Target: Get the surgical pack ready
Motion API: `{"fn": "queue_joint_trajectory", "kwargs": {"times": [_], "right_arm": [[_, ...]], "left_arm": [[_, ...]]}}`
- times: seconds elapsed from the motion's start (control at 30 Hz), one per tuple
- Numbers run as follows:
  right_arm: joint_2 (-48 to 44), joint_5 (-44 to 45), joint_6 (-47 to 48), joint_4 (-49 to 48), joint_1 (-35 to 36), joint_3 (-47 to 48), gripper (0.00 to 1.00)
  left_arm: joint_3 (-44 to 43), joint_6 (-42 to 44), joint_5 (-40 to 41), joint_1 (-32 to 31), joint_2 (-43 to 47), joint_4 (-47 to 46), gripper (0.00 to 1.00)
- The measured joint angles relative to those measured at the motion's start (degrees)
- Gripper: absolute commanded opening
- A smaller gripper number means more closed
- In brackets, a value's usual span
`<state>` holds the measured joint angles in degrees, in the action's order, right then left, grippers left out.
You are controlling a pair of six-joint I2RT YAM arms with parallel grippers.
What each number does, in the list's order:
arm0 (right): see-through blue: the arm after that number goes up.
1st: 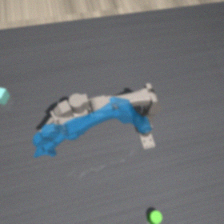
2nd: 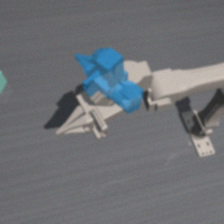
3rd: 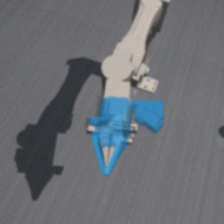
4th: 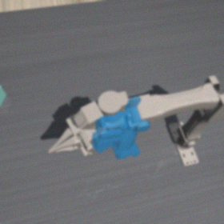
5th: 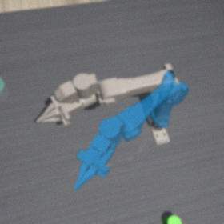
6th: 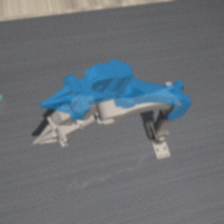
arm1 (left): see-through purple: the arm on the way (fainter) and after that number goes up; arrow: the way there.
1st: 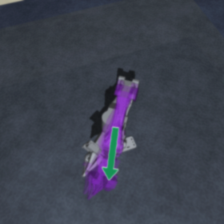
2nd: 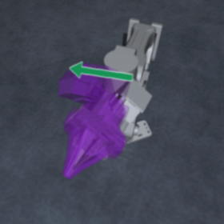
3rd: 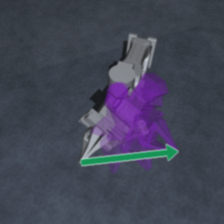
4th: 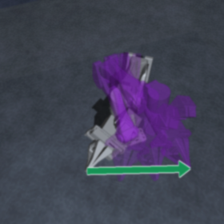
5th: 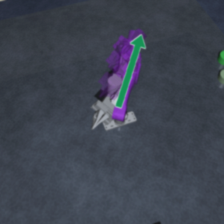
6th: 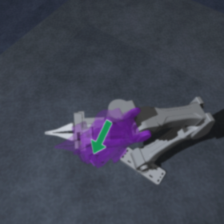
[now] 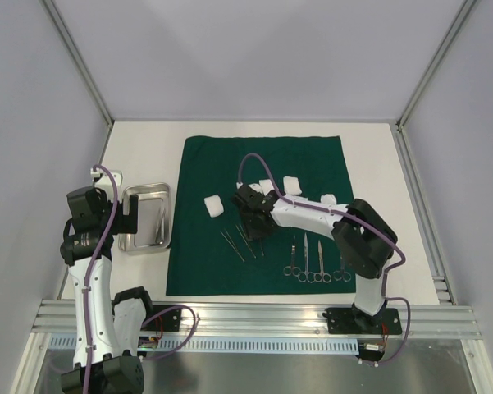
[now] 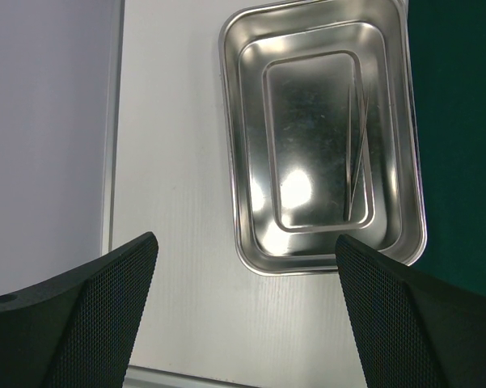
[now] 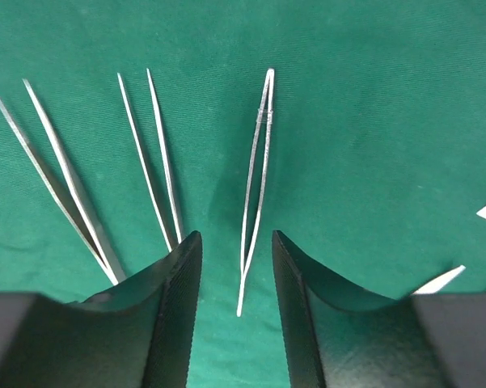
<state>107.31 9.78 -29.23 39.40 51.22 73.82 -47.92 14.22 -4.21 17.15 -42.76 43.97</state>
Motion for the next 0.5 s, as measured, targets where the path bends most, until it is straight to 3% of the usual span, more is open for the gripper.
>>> {"fn": "queue_joint_trajectory", "kwargs": {"times": [0.13, 0.33, 0.5], "right_arm": [[1.6, -0.9, -0.2, -1.0, 0.0, -1.1, 0.35], [1.6, -1.3, -1.0, -2.3, -0.4, -1.8, 0.03], [0.6, -1.4, -2.0, -2.8, -0.5, -2.5, 0.00]], "left_arm": [[0.0, 0.0, 0.0, 0.0, 0.0, 0.0, 1.00], [0.0, 0.0, 0.0, 0.0, 0.1, 0.1, 1.00], [0.0, 0.0, 0.0, 0.0, 0.7, 0.2, 1.00]]}}
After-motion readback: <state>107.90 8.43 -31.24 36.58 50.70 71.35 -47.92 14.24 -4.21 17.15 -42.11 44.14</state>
